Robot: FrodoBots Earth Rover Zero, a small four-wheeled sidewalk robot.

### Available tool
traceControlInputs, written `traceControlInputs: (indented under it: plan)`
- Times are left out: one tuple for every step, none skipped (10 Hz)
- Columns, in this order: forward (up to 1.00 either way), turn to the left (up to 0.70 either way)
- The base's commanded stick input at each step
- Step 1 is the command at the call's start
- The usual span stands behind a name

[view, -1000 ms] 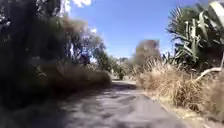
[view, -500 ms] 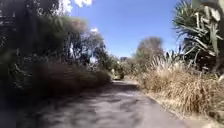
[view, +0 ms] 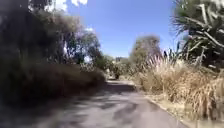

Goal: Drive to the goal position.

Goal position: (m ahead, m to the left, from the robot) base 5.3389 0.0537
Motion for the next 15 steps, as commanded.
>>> traceControlInputs:
  plan:
    - [0.85,0.00]
    - [0.85,0.00]
    - [0.85,0.00]
    - [0.85,0.00]
    - [0.85,0.00]
    - [0.85,0.00]
    - [0.85,0.00]
    - [0.85,0.00]
    - [0.85,0.00]
    - [0.85,0.00]
    - [0.85,0.00]
    - [0.85,0.00]
    - [0.85,0.00]
    - [0.85,0.00]
    - [0.85,0.00]
